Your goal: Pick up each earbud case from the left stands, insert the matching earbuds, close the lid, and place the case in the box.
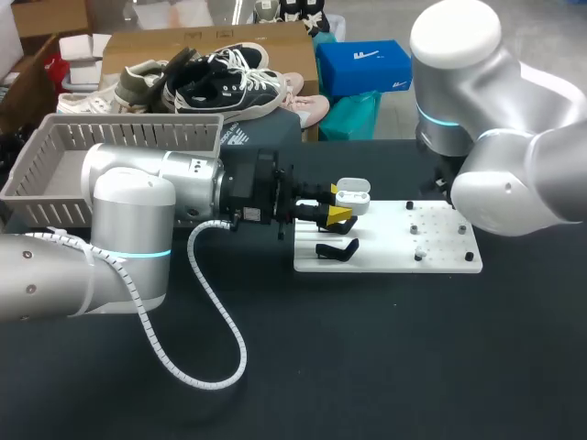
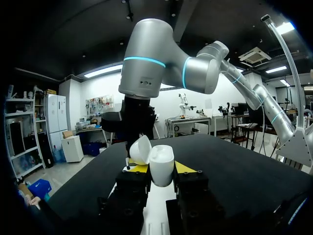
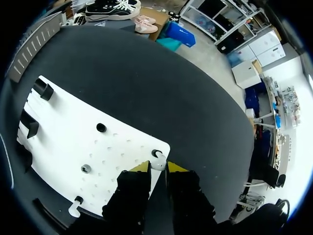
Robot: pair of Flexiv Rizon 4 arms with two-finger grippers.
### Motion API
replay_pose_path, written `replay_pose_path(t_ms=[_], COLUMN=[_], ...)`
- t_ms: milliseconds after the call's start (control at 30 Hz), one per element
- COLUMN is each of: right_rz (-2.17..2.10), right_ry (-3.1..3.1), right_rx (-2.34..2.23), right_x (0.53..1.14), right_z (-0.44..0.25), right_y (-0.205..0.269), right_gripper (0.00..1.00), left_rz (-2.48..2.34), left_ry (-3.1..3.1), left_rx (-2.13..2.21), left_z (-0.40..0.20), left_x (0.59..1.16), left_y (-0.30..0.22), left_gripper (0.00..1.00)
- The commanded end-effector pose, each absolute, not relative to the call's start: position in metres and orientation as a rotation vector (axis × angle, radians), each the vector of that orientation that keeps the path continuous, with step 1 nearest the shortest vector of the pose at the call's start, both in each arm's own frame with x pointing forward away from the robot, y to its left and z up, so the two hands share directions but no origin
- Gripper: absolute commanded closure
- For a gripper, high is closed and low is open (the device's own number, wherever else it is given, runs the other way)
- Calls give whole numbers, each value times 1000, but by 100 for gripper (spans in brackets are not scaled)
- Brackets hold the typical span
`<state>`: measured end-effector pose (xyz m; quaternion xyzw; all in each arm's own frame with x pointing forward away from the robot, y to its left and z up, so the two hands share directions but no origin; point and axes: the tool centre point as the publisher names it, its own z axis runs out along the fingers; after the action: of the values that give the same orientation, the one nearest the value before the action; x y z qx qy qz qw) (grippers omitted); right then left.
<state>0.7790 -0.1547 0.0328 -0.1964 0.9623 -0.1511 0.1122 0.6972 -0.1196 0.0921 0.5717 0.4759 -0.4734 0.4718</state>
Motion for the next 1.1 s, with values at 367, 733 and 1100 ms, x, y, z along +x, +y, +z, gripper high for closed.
replay_pose_path(t_ms=[367,733,1100], right_rz=[-423,-386,-382], right_ry=[2754,2643,2715], right_rx=[-581,-602,-566], right_x=[734,681,649], right_z=[96,162,180], right_y=[-145,-110,-61], right_gripper=[100,100,100], left_rz=[-1161,-1161,-1161], left_ry=[1162,1162,1162], left_rx=[1400,1400,1400], left_z=[92,92,92], left_x=[698,698,698], left_y=[-119,-119,-119], left_gripper=[100,100,100])
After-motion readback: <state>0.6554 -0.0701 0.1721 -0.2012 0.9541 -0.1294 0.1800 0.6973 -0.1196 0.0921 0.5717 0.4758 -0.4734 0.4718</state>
